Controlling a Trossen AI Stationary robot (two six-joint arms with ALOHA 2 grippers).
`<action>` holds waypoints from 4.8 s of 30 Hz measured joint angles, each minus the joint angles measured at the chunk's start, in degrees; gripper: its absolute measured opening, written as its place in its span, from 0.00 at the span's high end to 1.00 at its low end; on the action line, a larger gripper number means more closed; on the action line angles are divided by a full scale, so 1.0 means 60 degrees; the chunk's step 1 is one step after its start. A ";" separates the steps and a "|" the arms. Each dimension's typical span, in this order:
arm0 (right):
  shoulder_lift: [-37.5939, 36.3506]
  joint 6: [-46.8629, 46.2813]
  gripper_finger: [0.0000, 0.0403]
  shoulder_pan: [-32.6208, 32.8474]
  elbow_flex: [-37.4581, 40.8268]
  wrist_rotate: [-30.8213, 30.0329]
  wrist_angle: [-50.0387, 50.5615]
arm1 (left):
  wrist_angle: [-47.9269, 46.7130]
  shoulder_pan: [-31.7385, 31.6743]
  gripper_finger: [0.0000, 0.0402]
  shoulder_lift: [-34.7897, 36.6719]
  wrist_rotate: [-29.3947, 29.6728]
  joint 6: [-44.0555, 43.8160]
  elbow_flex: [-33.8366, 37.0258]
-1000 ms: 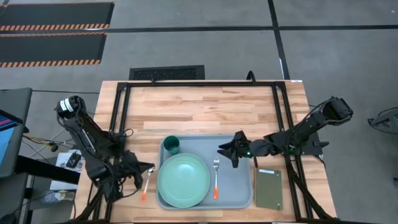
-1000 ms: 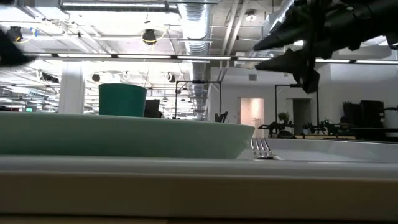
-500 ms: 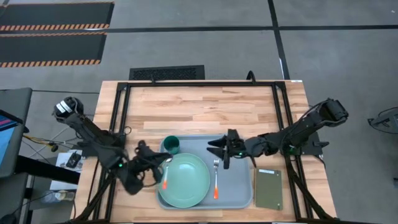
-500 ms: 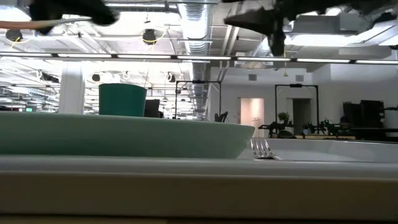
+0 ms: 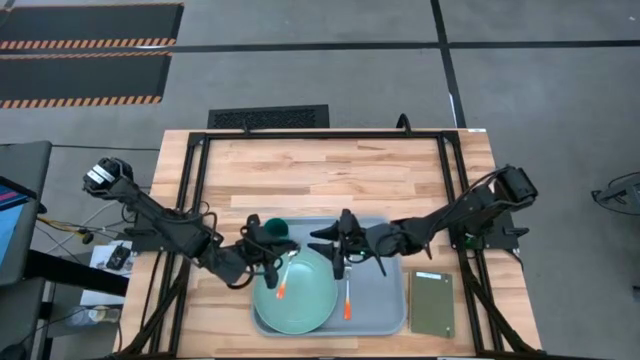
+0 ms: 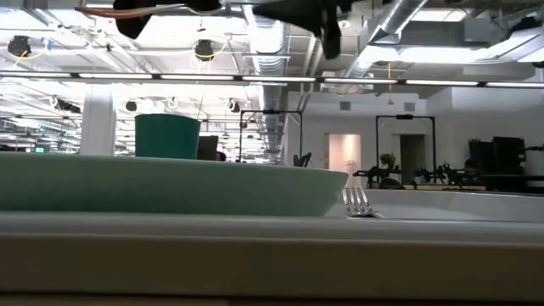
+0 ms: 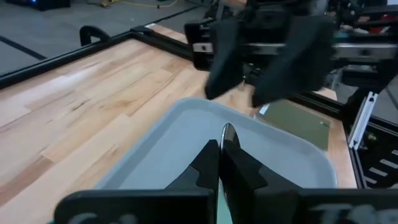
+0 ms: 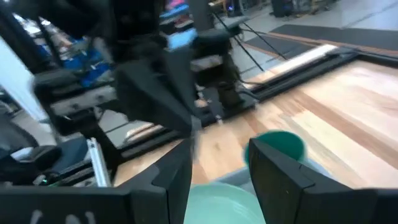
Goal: Pick and place plate/cup/fork/spoon on tray
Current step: Put the orange spoon on the gray tray to the right of the orange fork, then return to Home Position
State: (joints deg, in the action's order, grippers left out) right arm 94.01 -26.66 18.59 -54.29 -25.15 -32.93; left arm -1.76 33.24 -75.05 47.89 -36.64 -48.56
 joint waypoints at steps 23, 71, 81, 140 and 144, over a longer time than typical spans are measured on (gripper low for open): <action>0.0627 0.0530 0.58 -0.0135 -0.0695 0.0449 -0.0066 | 0.1077 -0.0212 1.00 -0.0005 -0.0307 0.0969 0.0000; -0.1623 -0.2811 1.00 -0.0655 -0.0484 0.0670 0.5512 | 0.1028 -0.0437 0.35 0.0180 -0.0264 0.0670 0.0000; -0.4329 -0.5830 1.00 0.1282 0.2236 0.0186 0.6645 | 0.0852 -0.0196 0.36 0.0303 -0.0438 0.0670 0.0000; -0.1245 -0.7299 0.73 0.1833 0.5020 0.0274 0.1550 | 0.0703 -0.0172 0.37 0.0313 -0.0235 0.0495 0.0000; -0.1245 -0.7299 0.68 0.1703 0.5017 0.0274 0.1555 | 0.0703 -0.0172 0.37 0.0313 -0.0234 0.0495 0.0000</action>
State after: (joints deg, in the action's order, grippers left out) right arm 86.54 -70.46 28.81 -24.18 -23.51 -23.59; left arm 2.46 32.21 -73.17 46.48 -33.67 -48.56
